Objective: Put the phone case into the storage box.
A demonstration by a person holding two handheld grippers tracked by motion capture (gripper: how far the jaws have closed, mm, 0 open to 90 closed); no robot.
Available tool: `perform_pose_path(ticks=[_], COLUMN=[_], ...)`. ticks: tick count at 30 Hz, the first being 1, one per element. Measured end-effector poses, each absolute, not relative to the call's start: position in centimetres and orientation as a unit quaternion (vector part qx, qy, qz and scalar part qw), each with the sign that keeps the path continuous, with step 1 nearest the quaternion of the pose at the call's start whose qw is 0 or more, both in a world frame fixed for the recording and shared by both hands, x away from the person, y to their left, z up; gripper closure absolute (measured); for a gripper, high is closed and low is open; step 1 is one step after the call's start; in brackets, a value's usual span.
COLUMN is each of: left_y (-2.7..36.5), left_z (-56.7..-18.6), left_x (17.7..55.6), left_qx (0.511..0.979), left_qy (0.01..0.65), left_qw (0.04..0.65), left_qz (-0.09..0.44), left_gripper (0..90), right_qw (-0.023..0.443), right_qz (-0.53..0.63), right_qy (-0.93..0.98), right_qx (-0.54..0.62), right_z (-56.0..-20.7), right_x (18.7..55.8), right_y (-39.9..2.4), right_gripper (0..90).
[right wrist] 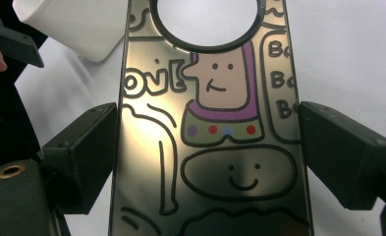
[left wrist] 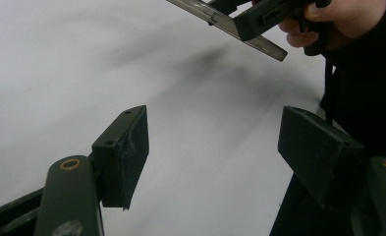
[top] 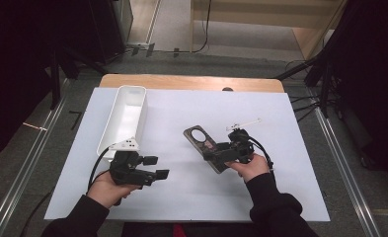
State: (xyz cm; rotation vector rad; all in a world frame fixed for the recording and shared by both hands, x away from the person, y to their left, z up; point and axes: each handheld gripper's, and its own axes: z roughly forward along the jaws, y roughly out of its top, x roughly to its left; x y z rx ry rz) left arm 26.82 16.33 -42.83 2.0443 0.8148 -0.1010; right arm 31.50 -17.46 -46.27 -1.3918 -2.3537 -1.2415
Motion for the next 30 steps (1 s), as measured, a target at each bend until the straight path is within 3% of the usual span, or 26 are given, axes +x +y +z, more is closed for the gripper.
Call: perform_pose_path(ticks=[9,11,30], left_y=[14.2,14.0,12.5], left_z=[-43.3,-43.4,-43.1], left_x=[26.9,27.0,29.5], left_qx=[0.838,0.837,0.832], left_qy=[0.309,0.308,0.319], left_qw=[0.448,0.449,0.451], left_qz=[-0.043,-0.042,-0.056], left_gripper=[27.4,31.0,28.7], right_qw=[0.065,0.065,0.058], right_qz=[-0.418,-0.417,-0.415], right_qy=[-0.781,-0.781,-0.780], right_qx=[-0.459,-0.460,-0.465], right_z=[-46.1,-46.1,-46.4], right_x=[31.4,31.3,31.4], right_y=[-17.8,-17.8,-17.9], right_gripper=[11.0,11.0,11.0])
